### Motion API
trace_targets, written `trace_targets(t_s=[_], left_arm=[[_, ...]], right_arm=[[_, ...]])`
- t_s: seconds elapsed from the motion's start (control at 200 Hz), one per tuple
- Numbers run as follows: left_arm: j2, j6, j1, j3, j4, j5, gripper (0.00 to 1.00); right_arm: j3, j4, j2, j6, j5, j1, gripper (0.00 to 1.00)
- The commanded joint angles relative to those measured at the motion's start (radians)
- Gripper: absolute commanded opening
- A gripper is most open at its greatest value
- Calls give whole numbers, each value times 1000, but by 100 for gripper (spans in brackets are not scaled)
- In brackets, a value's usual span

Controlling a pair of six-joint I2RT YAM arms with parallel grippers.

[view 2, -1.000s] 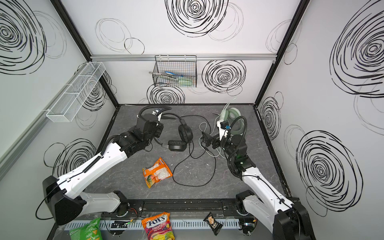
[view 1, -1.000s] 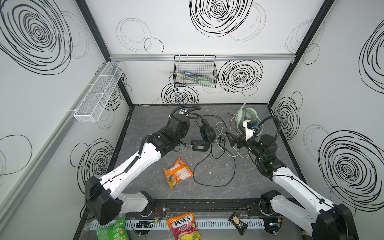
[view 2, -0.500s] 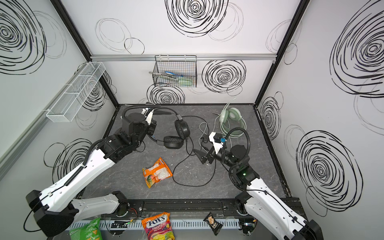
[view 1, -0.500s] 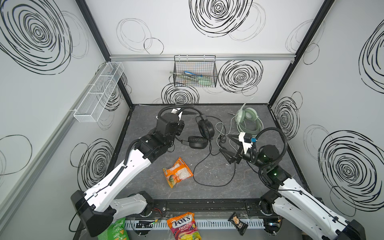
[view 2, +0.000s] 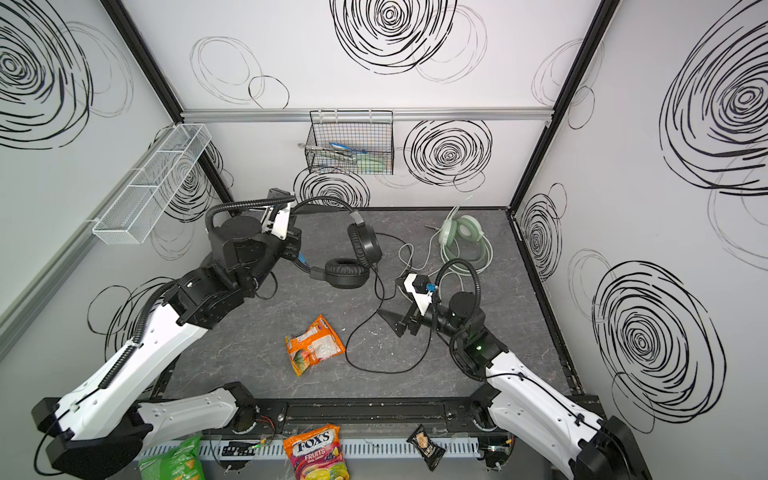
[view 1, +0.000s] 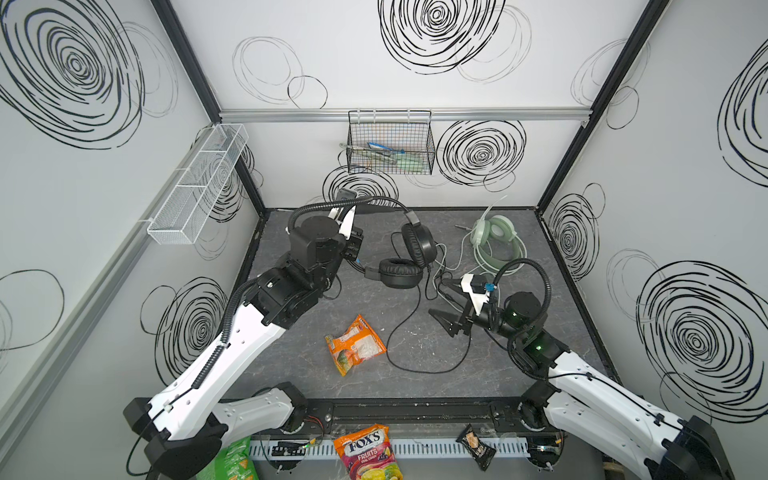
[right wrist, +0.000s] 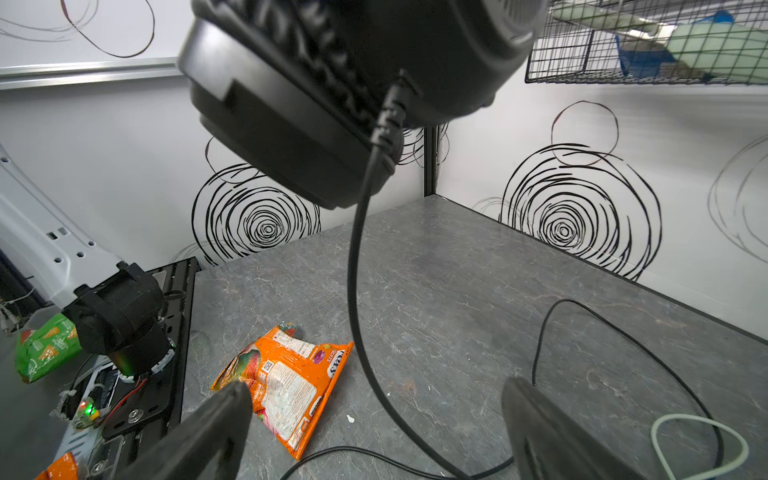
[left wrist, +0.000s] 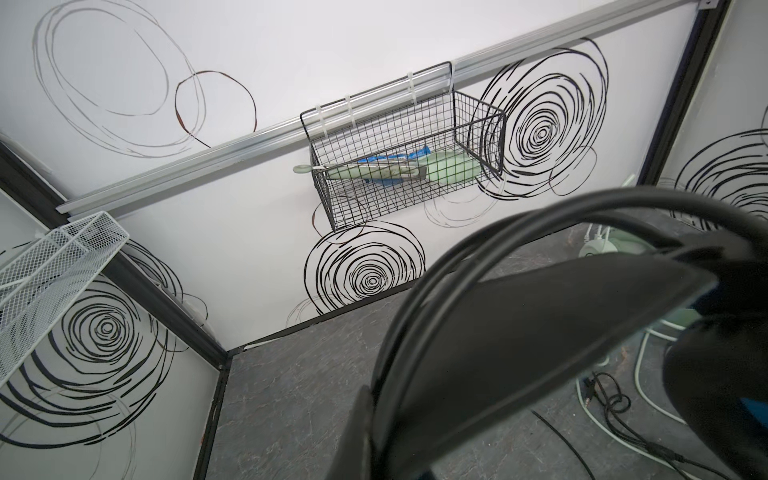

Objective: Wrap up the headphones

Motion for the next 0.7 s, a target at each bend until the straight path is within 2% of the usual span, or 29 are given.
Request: trace_targets(t_s=[0.0,0.165,0.41,0.695], left_arm=[[-32,-64,-4,58,65,69,0],[-36,-89,-1,81,50,114,0],[-23,-129,23,123,28,204,0],[-17,-180,101,124,41,297,0]], right_arm=[[46,66,37,-45,6,27,97],[66,96,103,-71,18,50,86],[44,133,145,-74,30,58,76],[-10,168,164,-65,64,63,44]])
